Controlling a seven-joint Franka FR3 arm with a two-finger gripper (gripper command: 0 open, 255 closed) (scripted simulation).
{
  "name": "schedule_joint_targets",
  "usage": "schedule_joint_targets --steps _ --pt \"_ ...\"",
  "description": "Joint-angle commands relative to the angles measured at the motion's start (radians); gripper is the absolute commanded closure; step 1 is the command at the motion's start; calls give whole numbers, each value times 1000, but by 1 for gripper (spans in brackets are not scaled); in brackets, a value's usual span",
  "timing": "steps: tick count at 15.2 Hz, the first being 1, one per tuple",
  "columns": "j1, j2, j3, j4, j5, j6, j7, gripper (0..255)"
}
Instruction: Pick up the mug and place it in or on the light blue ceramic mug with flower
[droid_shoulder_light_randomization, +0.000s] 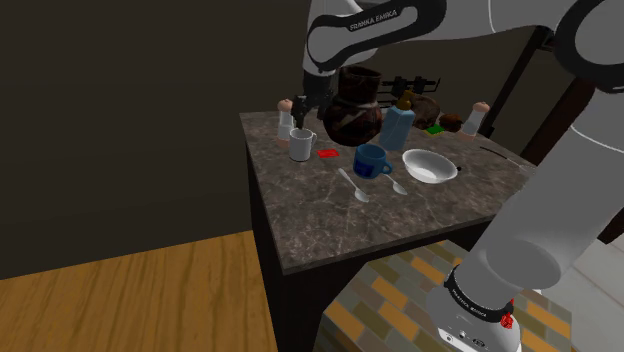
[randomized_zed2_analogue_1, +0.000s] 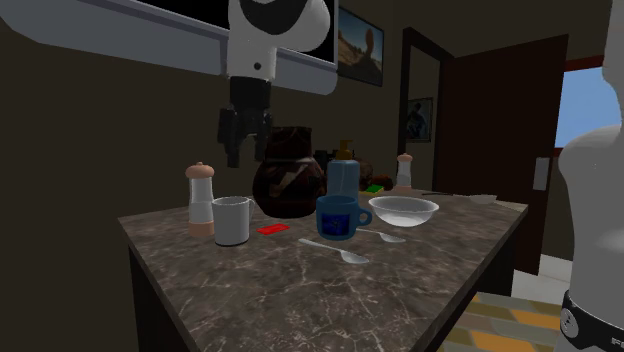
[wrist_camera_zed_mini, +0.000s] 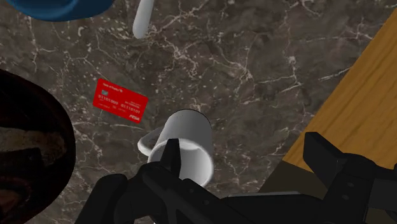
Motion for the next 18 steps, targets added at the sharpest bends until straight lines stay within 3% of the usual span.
schedule_joint_targets --steps 1,9,18 --pt "-3 74 -3 46 -11 22 -2 0" --pt "-8 366 -16 304 -45 30 -13 0" --pt "-10 416 -19 273 -49 111 -10 0"
